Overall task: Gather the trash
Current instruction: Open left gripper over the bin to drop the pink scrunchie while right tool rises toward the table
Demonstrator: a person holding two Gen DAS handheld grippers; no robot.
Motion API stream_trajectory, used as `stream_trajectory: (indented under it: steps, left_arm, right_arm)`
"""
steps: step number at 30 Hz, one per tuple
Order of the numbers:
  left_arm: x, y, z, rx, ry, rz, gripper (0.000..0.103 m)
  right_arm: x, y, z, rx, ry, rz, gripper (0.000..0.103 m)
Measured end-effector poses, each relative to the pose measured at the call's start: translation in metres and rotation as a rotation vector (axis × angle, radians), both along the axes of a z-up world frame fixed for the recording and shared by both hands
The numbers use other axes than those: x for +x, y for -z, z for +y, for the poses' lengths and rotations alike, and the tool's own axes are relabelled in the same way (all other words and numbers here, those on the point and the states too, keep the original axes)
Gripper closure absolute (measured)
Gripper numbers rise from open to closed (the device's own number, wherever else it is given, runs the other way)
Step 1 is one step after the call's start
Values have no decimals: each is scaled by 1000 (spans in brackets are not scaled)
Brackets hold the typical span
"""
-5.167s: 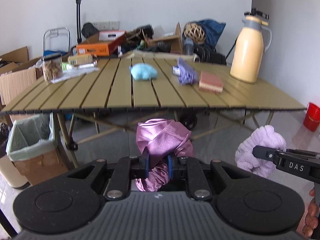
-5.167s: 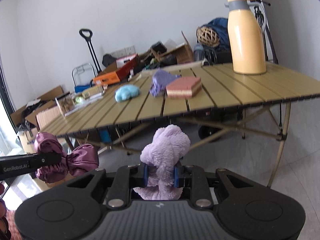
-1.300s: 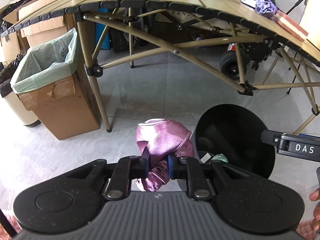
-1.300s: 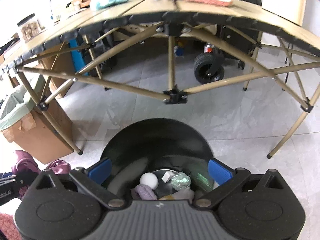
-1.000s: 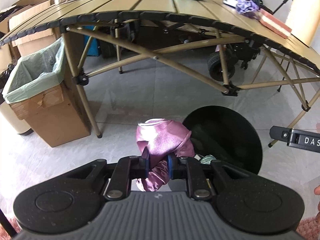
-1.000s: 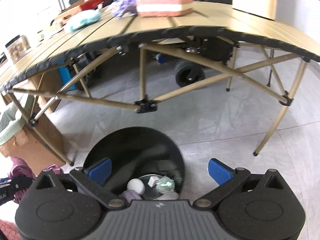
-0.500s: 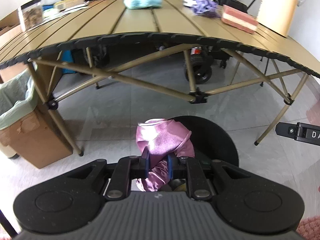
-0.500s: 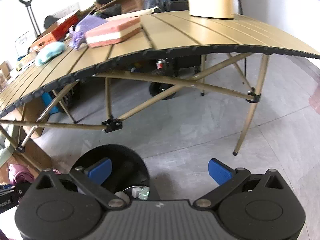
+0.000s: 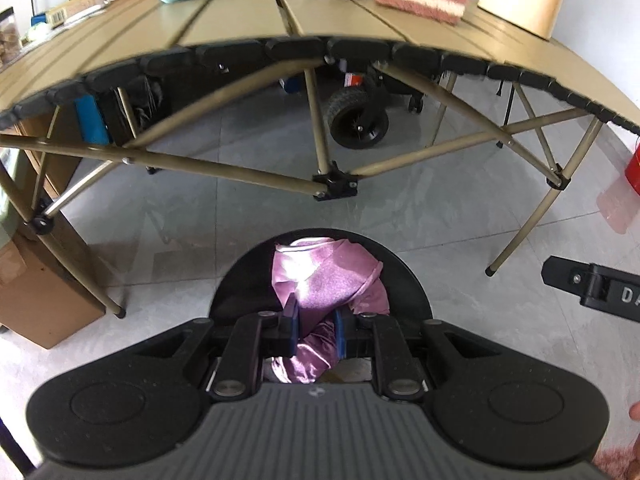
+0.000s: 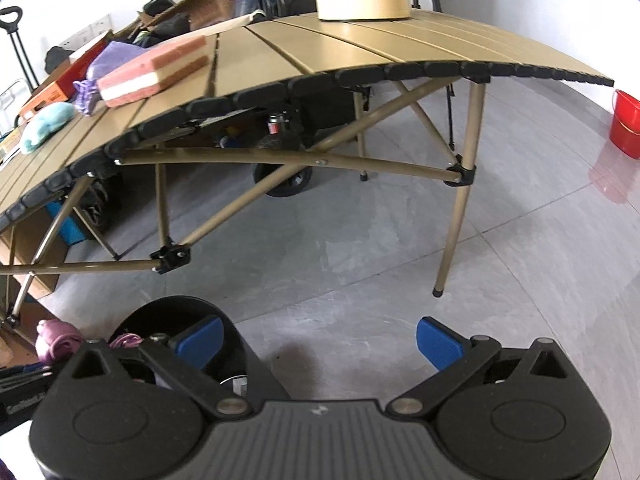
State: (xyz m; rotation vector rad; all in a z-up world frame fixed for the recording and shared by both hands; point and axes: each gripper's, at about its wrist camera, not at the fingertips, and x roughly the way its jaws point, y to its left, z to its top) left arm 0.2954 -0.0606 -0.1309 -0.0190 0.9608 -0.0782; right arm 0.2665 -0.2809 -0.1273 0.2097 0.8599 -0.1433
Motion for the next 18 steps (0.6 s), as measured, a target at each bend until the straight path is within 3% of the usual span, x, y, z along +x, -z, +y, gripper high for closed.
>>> stream_trajectory:
  steps: [9,18]
  left_arm:
    - [16,20,-14,39,-38,23,86]
    - [26,38,-10,67,-95,59,86]
  right_arm:
    - [-4,5,-21,76,107,-18,0]
    - [-5,16,-24,86,129,10,0]
